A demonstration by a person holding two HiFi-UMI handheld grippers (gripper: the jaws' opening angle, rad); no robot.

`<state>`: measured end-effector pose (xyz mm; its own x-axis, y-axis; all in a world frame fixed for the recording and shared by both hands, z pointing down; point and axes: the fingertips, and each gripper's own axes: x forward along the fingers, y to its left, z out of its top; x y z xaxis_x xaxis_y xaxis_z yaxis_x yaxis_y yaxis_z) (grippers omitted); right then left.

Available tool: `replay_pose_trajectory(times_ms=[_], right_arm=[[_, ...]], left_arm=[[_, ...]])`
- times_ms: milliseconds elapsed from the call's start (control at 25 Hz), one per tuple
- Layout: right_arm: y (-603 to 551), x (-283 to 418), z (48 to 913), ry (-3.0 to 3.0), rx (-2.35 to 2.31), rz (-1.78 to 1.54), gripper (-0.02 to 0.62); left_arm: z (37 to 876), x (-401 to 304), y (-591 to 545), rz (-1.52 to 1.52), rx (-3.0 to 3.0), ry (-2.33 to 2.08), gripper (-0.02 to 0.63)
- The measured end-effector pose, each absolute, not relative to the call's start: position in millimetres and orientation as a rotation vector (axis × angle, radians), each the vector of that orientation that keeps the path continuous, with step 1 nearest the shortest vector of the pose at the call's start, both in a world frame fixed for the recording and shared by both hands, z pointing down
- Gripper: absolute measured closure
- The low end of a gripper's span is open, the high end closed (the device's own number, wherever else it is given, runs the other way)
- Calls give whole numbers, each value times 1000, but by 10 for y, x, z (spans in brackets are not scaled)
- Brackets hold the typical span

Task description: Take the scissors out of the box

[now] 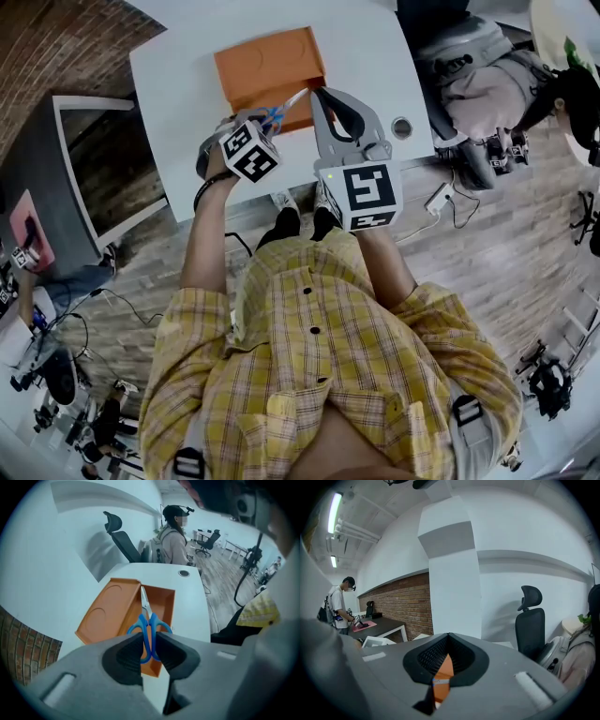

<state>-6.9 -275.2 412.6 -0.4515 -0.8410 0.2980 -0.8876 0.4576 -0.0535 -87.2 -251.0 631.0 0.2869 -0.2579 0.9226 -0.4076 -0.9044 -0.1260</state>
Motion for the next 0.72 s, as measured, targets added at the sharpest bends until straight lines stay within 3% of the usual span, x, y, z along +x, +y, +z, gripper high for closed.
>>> replay_pose_trajectory(times_ms=[720], right_arm=[[-2514,-15,3804,-2515,1519,237,591]], left_arm=[[5203,-827,-2468,1220,2449,-1030,518]])
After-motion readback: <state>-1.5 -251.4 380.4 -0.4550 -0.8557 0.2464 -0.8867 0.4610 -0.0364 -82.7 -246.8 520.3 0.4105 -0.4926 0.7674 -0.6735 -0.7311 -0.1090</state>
